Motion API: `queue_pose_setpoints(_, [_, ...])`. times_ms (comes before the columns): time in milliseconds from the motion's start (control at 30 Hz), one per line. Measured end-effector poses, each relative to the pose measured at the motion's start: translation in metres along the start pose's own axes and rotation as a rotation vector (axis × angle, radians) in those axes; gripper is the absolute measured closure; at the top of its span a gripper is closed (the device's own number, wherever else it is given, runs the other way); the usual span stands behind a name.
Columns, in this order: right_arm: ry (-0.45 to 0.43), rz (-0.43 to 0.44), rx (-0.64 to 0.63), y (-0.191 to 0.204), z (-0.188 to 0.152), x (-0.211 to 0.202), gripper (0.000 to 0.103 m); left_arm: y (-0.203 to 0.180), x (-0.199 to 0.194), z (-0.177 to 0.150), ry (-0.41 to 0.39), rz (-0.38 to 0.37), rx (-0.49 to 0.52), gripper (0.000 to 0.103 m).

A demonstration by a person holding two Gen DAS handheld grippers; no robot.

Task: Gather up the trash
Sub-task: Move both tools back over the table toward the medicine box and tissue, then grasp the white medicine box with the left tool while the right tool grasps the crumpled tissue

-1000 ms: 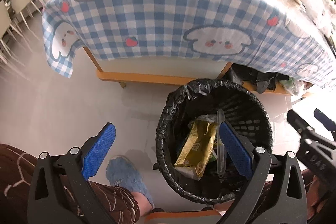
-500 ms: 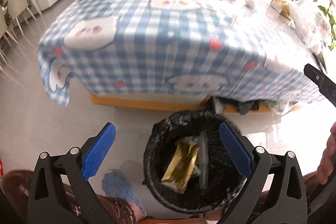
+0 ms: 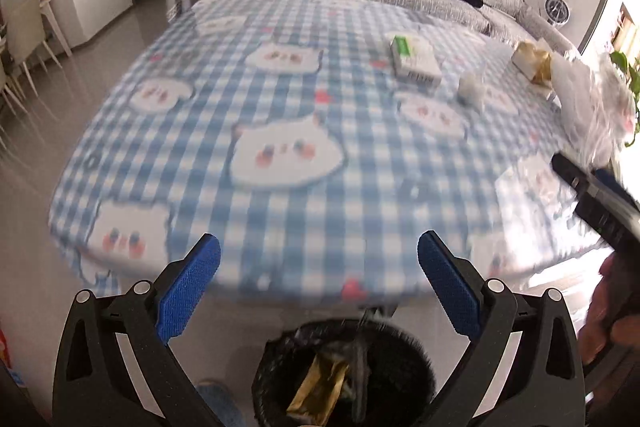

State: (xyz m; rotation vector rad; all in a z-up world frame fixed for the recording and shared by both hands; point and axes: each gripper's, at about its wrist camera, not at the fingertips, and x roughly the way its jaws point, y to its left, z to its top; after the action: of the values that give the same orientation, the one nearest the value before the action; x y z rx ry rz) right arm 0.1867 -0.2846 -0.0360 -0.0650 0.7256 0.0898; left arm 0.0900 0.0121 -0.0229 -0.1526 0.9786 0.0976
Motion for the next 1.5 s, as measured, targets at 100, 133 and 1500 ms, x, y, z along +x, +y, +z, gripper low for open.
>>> queue_pose_setpoints(100, [-0.005,-0.003,-0.021,0.006,0.011,0.013,0.008,-0.009,0.007,0.027,-0.001,-0.002,0.006,0.006])
queue_pose_setpoints(133, [-0.005,0.002,-0.024,0.007,0.015,0.019,0.008,-0.014,0.011,0.038,-0.001,0.003,0.012,0.006])
queue_pose_setpoints(1500, [0.142,0.191,0.023,0.009,0.079,0.188,0.064,-0.129,0.203,0.212,0.101,0.016,0.130,0.023])
